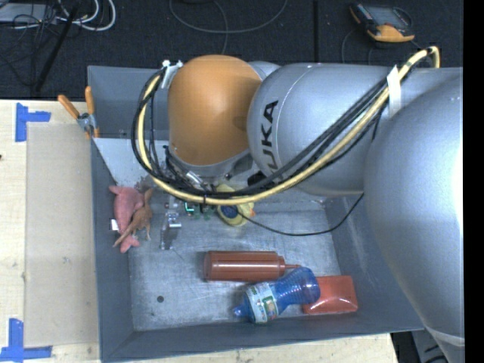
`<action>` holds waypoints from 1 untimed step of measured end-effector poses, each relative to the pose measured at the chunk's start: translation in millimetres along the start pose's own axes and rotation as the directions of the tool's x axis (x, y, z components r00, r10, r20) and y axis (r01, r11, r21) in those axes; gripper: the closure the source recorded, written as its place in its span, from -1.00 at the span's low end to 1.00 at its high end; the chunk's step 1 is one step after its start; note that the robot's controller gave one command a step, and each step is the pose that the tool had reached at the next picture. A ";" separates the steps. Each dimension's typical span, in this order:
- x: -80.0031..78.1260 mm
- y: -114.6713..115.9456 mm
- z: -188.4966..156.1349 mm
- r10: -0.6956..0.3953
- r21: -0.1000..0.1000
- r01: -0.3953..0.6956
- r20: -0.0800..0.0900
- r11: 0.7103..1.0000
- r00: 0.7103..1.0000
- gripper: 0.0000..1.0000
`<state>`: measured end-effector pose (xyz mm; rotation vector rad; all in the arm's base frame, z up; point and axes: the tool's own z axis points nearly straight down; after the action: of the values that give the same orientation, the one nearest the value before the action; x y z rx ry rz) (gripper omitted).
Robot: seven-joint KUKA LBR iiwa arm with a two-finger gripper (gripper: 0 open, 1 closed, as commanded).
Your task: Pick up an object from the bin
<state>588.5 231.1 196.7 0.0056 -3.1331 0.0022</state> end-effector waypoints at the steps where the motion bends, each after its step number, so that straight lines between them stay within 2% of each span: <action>1: -1.8 -1.4 -5.3 0.005 -0.002 -0.005 0.007 1.000 1.000 -1.00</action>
Offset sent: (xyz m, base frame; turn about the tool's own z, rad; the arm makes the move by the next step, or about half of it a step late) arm 0.0309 0.0119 -0.1267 -0.4041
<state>590.4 229.7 201.9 -0.0021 -3.1405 -0.0002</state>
